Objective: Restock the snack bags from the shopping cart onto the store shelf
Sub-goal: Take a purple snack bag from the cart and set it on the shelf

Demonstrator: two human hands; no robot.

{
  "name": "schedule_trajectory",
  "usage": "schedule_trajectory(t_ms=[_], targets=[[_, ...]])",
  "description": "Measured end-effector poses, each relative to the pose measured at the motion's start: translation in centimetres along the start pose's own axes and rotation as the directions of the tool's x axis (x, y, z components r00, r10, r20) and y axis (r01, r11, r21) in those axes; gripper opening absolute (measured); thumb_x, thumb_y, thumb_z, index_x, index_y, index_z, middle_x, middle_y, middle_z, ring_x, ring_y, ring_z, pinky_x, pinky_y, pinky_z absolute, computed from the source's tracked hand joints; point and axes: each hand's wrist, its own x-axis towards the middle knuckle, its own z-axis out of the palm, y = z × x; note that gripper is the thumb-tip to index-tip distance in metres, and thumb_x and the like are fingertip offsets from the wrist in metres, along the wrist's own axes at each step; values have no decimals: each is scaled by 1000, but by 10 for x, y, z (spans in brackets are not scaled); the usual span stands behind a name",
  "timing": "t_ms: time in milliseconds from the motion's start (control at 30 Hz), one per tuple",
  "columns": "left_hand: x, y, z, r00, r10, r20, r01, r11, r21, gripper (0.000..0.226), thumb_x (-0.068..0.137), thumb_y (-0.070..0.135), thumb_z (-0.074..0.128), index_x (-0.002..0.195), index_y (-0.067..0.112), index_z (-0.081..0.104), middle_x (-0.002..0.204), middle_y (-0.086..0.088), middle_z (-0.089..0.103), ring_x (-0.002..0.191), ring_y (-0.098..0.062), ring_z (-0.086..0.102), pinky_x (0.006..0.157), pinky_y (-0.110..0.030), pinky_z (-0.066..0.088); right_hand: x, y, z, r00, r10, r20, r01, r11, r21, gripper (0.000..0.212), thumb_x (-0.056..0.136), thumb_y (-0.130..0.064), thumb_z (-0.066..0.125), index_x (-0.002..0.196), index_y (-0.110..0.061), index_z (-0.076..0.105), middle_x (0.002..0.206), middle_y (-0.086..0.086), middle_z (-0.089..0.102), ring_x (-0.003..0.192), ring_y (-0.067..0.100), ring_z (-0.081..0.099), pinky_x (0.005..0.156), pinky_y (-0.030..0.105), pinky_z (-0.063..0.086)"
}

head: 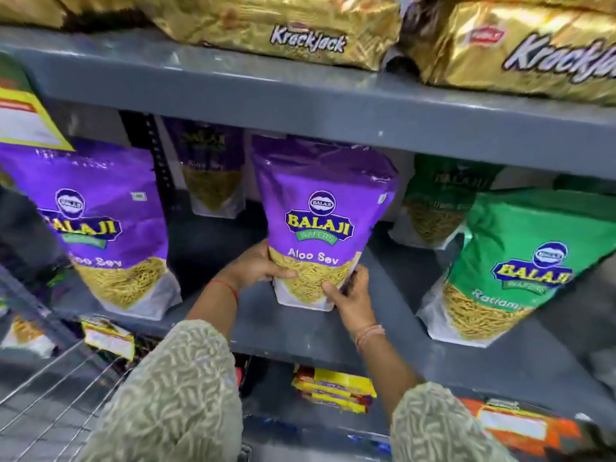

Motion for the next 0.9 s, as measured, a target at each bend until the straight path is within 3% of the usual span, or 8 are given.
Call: schedule_trajectory(t_ms=[67,133,233,300,433,567,700,900], targets=[[3,-5,-5,1000,-6,3,7,1000,-17,59,71,-27,49,120,5,44,83,9,76,80,-4,68,69,-19,56,0,0,2,1000,5,-16,-4,1000,11,47,77,6,62,110,-12,34,102,-4,56,96,12,55,91,37,47],[4,-13,-8,999,-31,-23,30,999,-33,64,71,-24,53,126,4,39,105,-4,69,92,-9,65,77,-22,55,-2,1,0,1000,13,-17,-13,1000,4,48,75,7,64,109,-12,36,103,-1,56,95,12,56,88,32,49],[-1,-33,-11,993,-80,-87,89,990,106,89,58,-15,72,134,5,30,134,-19,49,116,-23,48,101,-37,42,-9,2,-8,999,47,-2,-47,991,-123,54,67,11,70,105,-14,40,95,-6,56,86,8,55,68,9,51],[-5,-48,-9,983,-96,-156,131,963,234,91,51,-5,78,131,9,36,135,-14,50,126,-23,44,108,-40,36,-13,3,-11,997,74,-33,-80,967,-242,55,62,10,74,101,-13,44,91,-4,54,81,10,52,59,7,47],[-11,-63,-3,949,-50,-311,138,954,266,70,60,-8,74,121,10,47,125,-13,59,117,-22,52,99,-38,42,-18,6,-2,989,50,-138,-96,932,-351,49,60,2,77,95,-14,47,90,4,56,70,9,52,55,5,43],[-28,-73,-7,960,-32,-278,116,950,289,69,61,-5,76,123,10,49,126,-13,60,121,-23,52,101,-36,40,-33,16,-2,993,8,-122,-68,862,-502,48,60,-7,79,98,-12,50,91,1,56,88,26,49,72,28,40],[-48,-84,-6,958,-22,-287,114,945,308,83,60,-5,78,132,10,41,133,-13,54,127,-18,46,100,-24,34,-50,19,-2,996,3,-92,-55,822,-568,52,60,-11,79,102,-12,49,90,-1,56,90,23,46,73,28,36],[-63,-91,-5,951,-27,-309,108,963,246,82,58,-7,78,131,6,42,132,-15,54,126,-22,47,100,-26,37,-63,16,-7,999,13,-53,-41,814,-580,52,61,-10,78,104,-18,50,93,-1,57,90,14,47,79,23,38]])
